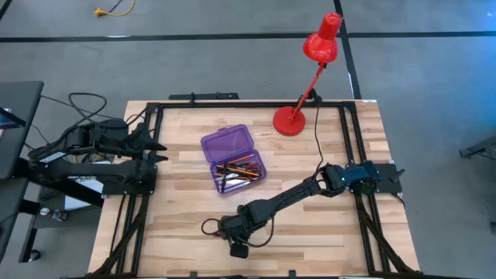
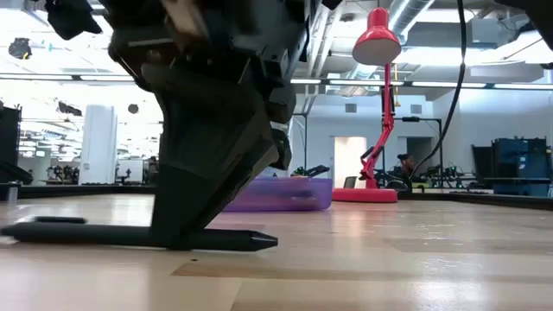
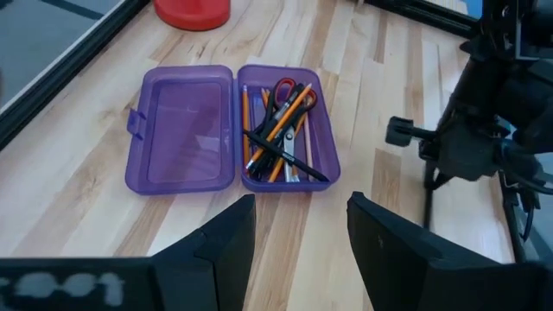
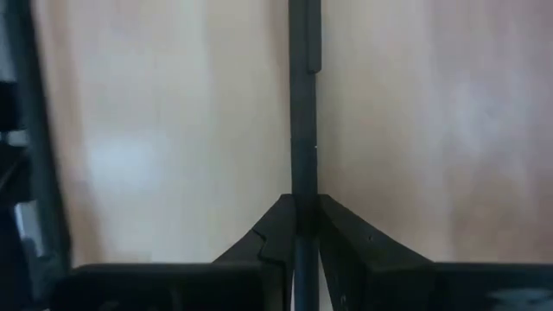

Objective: Pick & place school supplies into a supply box
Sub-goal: Put the black pen into the purple supply box

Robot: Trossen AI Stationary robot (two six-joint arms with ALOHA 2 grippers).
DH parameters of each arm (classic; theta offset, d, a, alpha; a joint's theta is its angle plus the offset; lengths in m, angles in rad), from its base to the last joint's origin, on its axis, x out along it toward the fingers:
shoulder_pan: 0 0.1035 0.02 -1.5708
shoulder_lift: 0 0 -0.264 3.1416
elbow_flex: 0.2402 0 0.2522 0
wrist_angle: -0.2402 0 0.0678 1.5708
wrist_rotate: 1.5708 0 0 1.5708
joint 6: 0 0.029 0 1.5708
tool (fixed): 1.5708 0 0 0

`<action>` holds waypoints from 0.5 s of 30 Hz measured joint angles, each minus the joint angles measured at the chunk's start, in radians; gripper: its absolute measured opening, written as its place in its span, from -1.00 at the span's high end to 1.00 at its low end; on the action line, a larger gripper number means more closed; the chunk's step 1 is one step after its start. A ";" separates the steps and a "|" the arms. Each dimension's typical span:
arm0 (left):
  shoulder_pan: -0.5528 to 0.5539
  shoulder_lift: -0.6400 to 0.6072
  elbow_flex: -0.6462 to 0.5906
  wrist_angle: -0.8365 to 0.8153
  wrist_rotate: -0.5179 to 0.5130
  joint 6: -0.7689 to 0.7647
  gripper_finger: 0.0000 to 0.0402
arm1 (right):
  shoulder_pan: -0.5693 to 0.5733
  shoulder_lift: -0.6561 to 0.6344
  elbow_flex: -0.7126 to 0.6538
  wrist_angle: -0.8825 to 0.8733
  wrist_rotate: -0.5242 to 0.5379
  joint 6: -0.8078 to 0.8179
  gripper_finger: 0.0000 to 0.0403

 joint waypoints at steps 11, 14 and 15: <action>0.000 0.000 0.000 0.011 0.000 -0.003 0.16 | -0.032 -0.006 0.012 -0.156 0.036 0.046 0.95; 0.000 0.000 0.000 0.011 0.000 -0.005 0.16 | -0.040 -0.006 0.012 -0.157 0.027 0.017 0.96; 0.000 0.000 0.000 0.011 0.000 -0.010 0.16 | -0.043 -0.006 0.012 -0.156 0.020 0.010 0.97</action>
